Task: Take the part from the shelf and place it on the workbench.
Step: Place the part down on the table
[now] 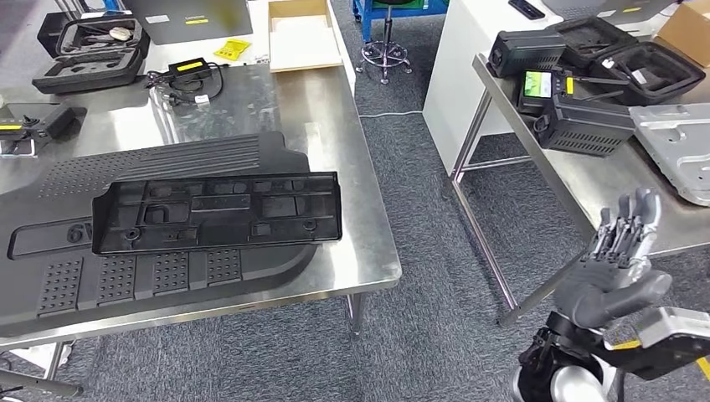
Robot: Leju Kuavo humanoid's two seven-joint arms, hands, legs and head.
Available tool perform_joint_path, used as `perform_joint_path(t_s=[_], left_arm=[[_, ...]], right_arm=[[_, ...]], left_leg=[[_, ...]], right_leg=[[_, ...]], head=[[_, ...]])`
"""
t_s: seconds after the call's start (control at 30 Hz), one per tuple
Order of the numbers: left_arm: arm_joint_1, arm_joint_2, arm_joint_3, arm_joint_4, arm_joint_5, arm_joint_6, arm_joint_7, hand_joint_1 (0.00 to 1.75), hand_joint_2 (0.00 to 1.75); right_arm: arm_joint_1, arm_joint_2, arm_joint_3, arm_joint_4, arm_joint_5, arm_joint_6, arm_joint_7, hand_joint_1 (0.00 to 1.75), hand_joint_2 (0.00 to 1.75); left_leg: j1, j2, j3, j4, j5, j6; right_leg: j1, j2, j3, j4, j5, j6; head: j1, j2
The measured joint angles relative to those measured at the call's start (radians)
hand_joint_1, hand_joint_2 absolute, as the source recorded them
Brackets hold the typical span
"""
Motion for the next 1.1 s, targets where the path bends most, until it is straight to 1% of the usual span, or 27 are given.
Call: perform_joint_path(t_s=[0.03, 0.07, 0.1, 0.13, 0.17, 0.2, 0.27, 0.33, 0.37, 0.4, 0.47, 0.5, 0.53, 0.57, 0.63, 0.67, 0.7, 0.77, 0.8, 0.83, 0.87, 0.9, 0.97, 1.0, 1.03, 1.07, 1.1], left_arm=[[0.0, 0.0, 0.0, 0.0, -0.001, 0.0, 0.002, 0.0, 1.75], [0.0, 0.0, 0.0, 0.0, -0.002, 0.0, 0.004, 0.0, 1.75], [0.0, 0.0, 0.0, 0.0, -0.003, 0.0, 0.005, 0.0, 1.75], [0.0, 0.0, 0.0, 0.0, -0.004, 0.001, 0.006, 0.0, 1.75], [0.0, 0.0, 0.0, 0.0, -0.005, 0.003, 0.009, 0.0, 1.75], [0.0, 0.0, 0.0, 0.001, -0.005, 0.004, 0.011, 0.0, 1.75], [0.0, 0.0, 0.0, 0.001, -0.006, 0.008, 0.016, 0.0, 1.75], [0.0, 0.001, 0.0, 0.002, -0.008, 0.009, 0.017, 0.0, 1.75], [0.0, 0.001, 0.0, 0.002, -0.009, 0.01, 0.018, 0.0, 1.75], [-0.001, 0.001, 0.0, 0.003, -0.01, 0.01, 0.018, 0.0, 1.75], [-0.001, 0.001, 0.0, 0.003, -0.011, 0.011, 0.018, 0.0, 1.75], [-0.001, 0.001, 0.0, 0.003, -0.012, 0.011, 0.018, 0.0, 1.75], [-0.001, 0.001, 0.0, 0.003, -0.012, 0.011, 0.018, 0.0, 1.75], [-0.001, 0.001, 0.0, 0.003, -0.012, 0.011, 0.018, 0.0, 1.75], [-0.001, 0.001, 0.0, 0.005, -0.013, 0.012, 0.018, 0.0, 1.75], [-0.001, 0.001, 0.0, 0.006, -0.013, 0.012, 0.018, 0.0, 1.75], [-0.002, 0.001, 0.0, 0.006, -0.013, 0.012, 0.018, 0.0, 1.75], [-0.002, 0.001, 0.0, 0.007, -0.015, 0.012, 0.013, 0.0, 1.75], [-0.002, 0.001, 0.0, 0.007, -0.016, 0.012, 0.009, 0.0, 1.75], [-0.002, 0.001, 0.0, 0.007, -0.018, 0.011, 0.005, 0.0, 1.75], [-0.003, 0.001, 0.0, 0.007, -0.02, 0.009, 0.003, 0.0, 1.75], [-0.003, 0.001, 0.0, 0.007, -0.021, 0.008, 0.002, 0.0, 1.75], [-0.004, 0.002, 0.0, 0.008, -0.023, 0.006, 0.003, 0.0, 1.75], [-0.003, 0.002, 0.0, 0.008, -0.023, 0.005, 0.004, 0.0, 1.75], [-0.003, 0.002, 0.0, 0.009, -0.023, 0.005, 0.004, 0.0, 1.75], [-0.003, 0.003, 0.0, 0.01, -0.022, 0.005, 0.004, 0.0, 1.75], [-0.002, 0.003, 0.0, 0.01, -0.022, 0.005, 0.004, 0.0, 1.75]], right_arm=[[0.0, 0.005, 0.001, 0.007, 0.002, 0.002, 0.003, 0.0, 0.0], [0.0, 0.009, 0.001, 0.013, 0.002, 0.004, 0.006, 0.0, 0.0], [-0.001, 0.013, 0.001, 0.019, 0.003, 0.006, 0.008, 0.0, 0.0], [-0.003, 0.017, 0.001, 0.025, 0.002, 0.007, 0.009, 0.0, 0.0], [-0.003, 0.021, 0.002, 0.03, 0.002, 0.008, 0.01, 0.0, 0.0], [-0.004, 0.025, 0.002, 0.034, 0.002, 0.009, 0.011, 0.0, 0.0], [-0.003, 0.033, 0.002, 0.042, 0.002, 0.011, 0.012, 0.0, 0.0], [-0.003, 0.043, 0.002, 0.048, 0.002, 0.013, 0.013, 0.0, 0.0], [-0.003, 0.047, 0.002, 0.051, 0.002, 0.015, 0.013, 0.0, 0.0], [-0.002, 0.051, 0.002, 0.053, 0.002, 0.017, 0.013, 0.0, 0.0], [0.0, 0.058, 0.002, 0.058, 0.003, 0.021, 0.013, 0.0, 0.0], [0.0, 0.061, 0.002, 0.062, 0.003, 0.021, 0.013, 0.0, 0.0], [0.0, 0.063, 0.002, 0.064, 0.003, 0.022, 0.013, 0.0, 0.0], [0.0, 0.066, 0.002, 0.067, 0.003, 0.022, 0.014, 0.0, 0.0], [0.0, 0.07, 0.002, 0.071, 0.003, 0.022, 0.014, 0.0, 0.0], [0.0, 0.072, 0.002, 0.072, 0.003, 0.022, 0.014, 0.0, 0.0], [0.0, 0.074, 0.002, 0.074, 0.003, 0.022, 0.014, 0.0, 0.0], [-0.001, 0.077, 0.002, 0.077, 0.004, 0.022, 0.014, 0.0, 0.0], [-0.002, 0.078, 0.002, 0.077, 0.004, 0.022, 0.014, 0.0, 0.0], [-0.002, 0.079, 0.002, 0.078, 0.004, 0.022, 0.014, 0.0, 0.0], [-0.002, 0.08, 0.002, 0.079, 0.004, 0.023, 0.014, 0.0, 0.0], [-0.003, 0.08, 0.002, 0.081, 0.003, 0.024, 0.014, 0.0, 0.0], [-0.004, 0.081, 0.002, 0.087, 0.001, 0.028, 0.014, 0.0, 0.0], [-0.004, 0.082, 0.002, 0.091, 0.0, 0.03, 0.014, 0.0, 0.0], [-0.006, 0.083, 0.002, 0.095, -0.002, 0.031, 0.014, 0.0, 0.0], [-0.008, 0.084, 0.002, 0.098, -0.002, 0.032, 0.014, 0.0, 0.0], [-0.01, 0.085, 0.002, 0.101, -0.003, 0.033, 0.014, 0.0, 0.0]], left_leg=[[0.001, 0.0, 0.0, 0.001, -0.001, -0.001], [0.003, -0.001, 0.0, 0.003, -0.002, -0.003], [0.005, -0.002, 0.0, 0.006, -0.004, -0.007], [0.006, -0.003, -0.001, 0.009, -0.006, -0.013], [0.007, -0.004, -0.001, 0.013, -0.009, -0.019], [0.007, -0.005, -0.001, 0.016, -0.01, -0.026], [0.005, -0.008, -0.002, 0.017, -0.009, -0.041], [0.006, -0.002, -0.006, 0.035, -0.024, -0.053], [0.007, 0.006, -0.016, 0.063, -0.047, -0.057], [0.008, 0.015, -0.034, 0.111, -0.082, -0.061], [0.008, 0.026, -0.084, 0.24, -0.154, -0.066], [0.008, 0.027, -0.098, 0.287, -0.172, -0.067], [0.008, 0.028, -0.095, 0.3, -0.169, -0.067], [0.008, 0.029, -0.071, 0.27, -0.148, -0.066], [0.009, 0.033, 0.01, 0.133, -0.093, -0.062], [0.008, 0.035, 0.041, 0.074, -0.074, -0.059], [0.006, 0.036, 0.059, 0.035, -0.066, -0.056], [0.002, 0.036, 0.059, 0.019, -0.061, -0.046], [0.004, 0.037, 0.057, 0.014, -0.058, -0.04], [0.005, 0.037, 0.055, 0.01, -0.053, -0.032], [0.007, 0.038, 0.051, 0.006, -0.047, -0.024], [0.009, 0.039, 0.047, 0.003, -0.041, -0.017], [0.005, 0.039, 0.034, 0.005, -0.033, -0.009], [0.003, 0.039, 0.027, 0.007, -0.029, -0.008], [0.001, 0.039, 0.02, 0.01, -0.027, -0.007], [0.0, 0.038, 0.015, 0.013, -0.025, -0.007], [-0.002, 0.038, 0.011, 0.016, -0.024, -0.008]], right_leg=[[-0.003, -0.001, 0.001, 0.001, 0.013, 0.003], [-0.007, -0.001, 0.022, -0.04, 0.043, 0.005], [-0.01, -0.001, 0.059, -0.11, 0.079, 0.006], [-0.011, 0.001, 0.095, -0.179, 0.105, 0.006], [-0.009, 0.004, 0.121, -0.228, 0.125, 0.003], [-0.007, 0.008, 0.135, -0.257, 0.13, 0.0], [-0.003, 0.01, 0.133, -0.262, 0.133, -0.013], [-0.006, 0.003, 0.132, -0.268, 0.136, -0.029], [-0.007, -0.001, 0.131, -0.271, 0.14, -0.037], [-0.007, -0.006, 0.129, -0.273, 0.143, -0.042], [-0.003, -0.015, 0.122, -0.271, 0.145, -0.049], [-0.002, -0.02, 0.118, -0.269, 0.146, -0.049], [-0.001, -0.025, 0.114, -0.266, 0.147, -0.05], [-0.001, -0.028, 0.112, -0.263, 0.147, -0.05], [-0.001, -0.031, 0.108, -0.256, 0.147, -0.047], [0.001, -0.032, 0.106, -0.253, 0.148, -0.043], [0.002, -0.032, 0.105, -0.251, 0.149, -0.037], [0.004, -0.032, 0.102, -0.251, 0.156, -0.023], [0.003, -0.032, 0.101, -0.251, 0.157, -0.017], [0.002, -0.029, 0.098, -0.245, 0.149, -0.011], [0.001, -0.026, 0.089, -0.224, 0.129, -0.007], [0.0, -0.023, 0.073, -0.183, 0.096, -0.004], [0.0, -0.02, 0.025, -0.056, 0.02, 0.002], [0.0, -0.02, 0.008, -0.002, -0.002, 0.004], [0.0, -0.02, 0.006, 0.02, -0.004, 0.004], [0.001, -0.019, 0.024, 0.002, 0.014, 0.001], [0.003, -0.018, 0.06, -0.054, 0.045, -0.005]], head=[[0.0, 0.0], [0.0, 0.0], [0.001, 0.0], [0.002, 0.0], [0.003, 0.0], [0.004, 0.0], [0.001, 0.0], [-0.004, 0.0], [-0.009, 0.0], [-0.013, 0.0], [-0.02, 0.0], [-0.021, 0.0], [-0.021, 0.0], [-0.021, 0.0], [-0.021, 0.0], [-0.021, 0.0], [-0.022, 0.0], [-0.02, 0.0], [-0.019, 0.0], [-0.018, 0.0], [-0.015, 0.0], [-0.011, 0.0], [-0.004, 0.0], [-0.001, 0.0], [0.0, 0.0], [0.001, 0.0], [0.002, 0.0]])
